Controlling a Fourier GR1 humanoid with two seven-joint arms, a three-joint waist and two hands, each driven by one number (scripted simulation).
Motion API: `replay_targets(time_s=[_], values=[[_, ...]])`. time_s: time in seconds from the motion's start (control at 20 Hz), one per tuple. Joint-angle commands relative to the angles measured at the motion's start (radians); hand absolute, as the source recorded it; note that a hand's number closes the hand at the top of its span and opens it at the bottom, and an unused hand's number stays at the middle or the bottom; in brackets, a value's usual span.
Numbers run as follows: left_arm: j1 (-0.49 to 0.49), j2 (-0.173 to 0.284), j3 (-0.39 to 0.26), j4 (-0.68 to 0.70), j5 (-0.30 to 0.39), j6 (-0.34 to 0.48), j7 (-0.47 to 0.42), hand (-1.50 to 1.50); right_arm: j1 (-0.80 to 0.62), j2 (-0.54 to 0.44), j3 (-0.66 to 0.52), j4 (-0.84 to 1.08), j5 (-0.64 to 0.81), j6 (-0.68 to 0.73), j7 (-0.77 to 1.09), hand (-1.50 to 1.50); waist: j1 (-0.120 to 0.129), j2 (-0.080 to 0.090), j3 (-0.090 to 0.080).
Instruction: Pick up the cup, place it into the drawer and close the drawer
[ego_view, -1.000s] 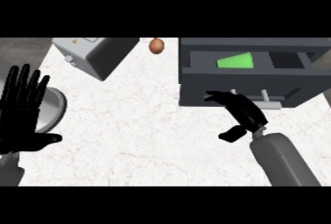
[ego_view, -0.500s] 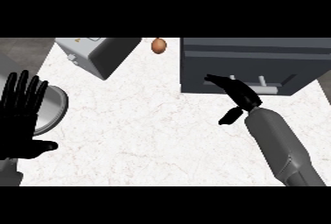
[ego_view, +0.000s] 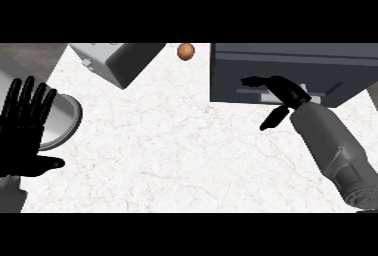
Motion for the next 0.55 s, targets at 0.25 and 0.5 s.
replay_targets(time_s=[0.25,0.5], values=[[-0.005,-0.027,-0.012,0.027,-0.056,-0.015,-0.047,-1.50,-0.108,-0.085,-0.054,0.120,-0.010,0.003,0.016,-1.50,0.030,0.028,0.005],[-0.031,-0.042,-0.023,0.046,-0.069,-0.005,-0.035,-1.50,-0.140,-0.069,-0.056,0.143,-0.008,-0.002,0.044,-1.50,0.031,0.029,0.004]])
